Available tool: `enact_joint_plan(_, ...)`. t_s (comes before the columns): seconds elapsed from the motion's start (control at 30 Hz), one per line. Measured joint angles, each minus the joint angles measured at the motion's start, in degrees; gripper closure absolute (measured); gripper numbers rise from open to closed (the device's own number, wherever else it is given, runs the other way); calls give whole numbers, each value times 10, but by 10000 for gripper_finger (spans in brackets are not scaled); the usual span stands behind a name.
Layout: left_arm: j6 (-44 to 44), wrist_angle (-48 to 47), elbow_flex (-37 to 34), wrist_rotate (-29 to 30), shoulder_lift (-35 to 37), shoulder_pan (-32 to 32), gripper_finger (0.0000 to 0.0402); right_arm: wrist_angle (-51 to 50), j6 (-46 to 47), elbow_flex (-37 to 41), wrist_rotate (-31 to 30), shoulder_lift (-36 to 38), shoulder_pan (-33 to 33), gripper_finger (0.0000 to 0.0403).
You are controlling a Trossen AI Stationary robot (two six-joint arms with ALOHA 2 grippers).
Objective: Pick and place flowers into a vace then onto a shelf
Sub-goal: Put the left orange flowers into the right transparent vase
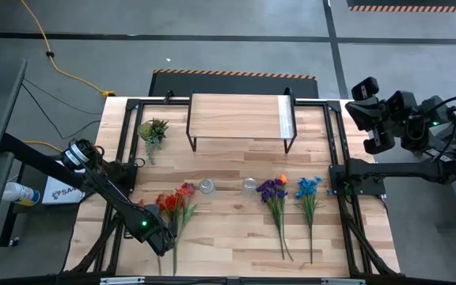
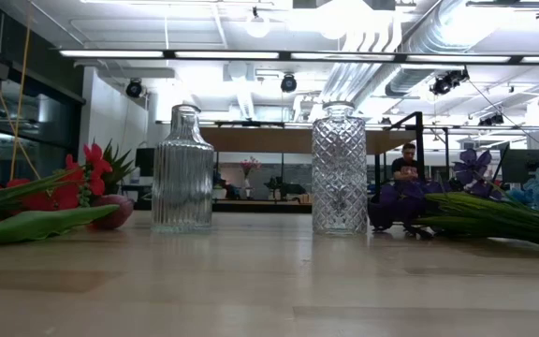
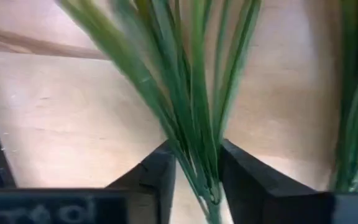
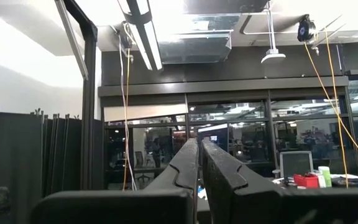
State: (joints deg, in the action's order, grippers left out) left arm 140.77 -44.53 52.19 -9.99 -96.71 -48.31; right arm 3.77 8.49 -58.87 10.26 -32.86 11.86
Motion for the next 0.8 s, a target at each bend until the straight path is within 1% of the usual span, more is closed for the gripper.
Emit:
enact_joint_plan(0.23, -1, 0, -1, -6, 0, -1, 365, -7, 0, 0, 0, 0, 0, 391)
enact_joint_plan(0.4, -1, 0, -1, -2, 0, -1, 367, -9, 0, 0, 0, 0, 0, 391)
enact_joint_plan(0.5, 1, 1, -1, -2, 2, -1, 356, -9, 0, 0, 0, 0, 0, 391)
enact_joint_plan(0.57, 1, 3, -2, 0, 7, -1, 357, -9, 0, 0, 0, 0, 0, 391)
enact_joint_plan(0.63, 2, -3, -3, 10, 14, -2, 366, -9, 0, 0, 0, 0, 0, 391)
enact_joint_plan(0.8, 3, -40, -3, 48, 39, -2, 366, -9, 0, 0, 0, 0, 0, 391)
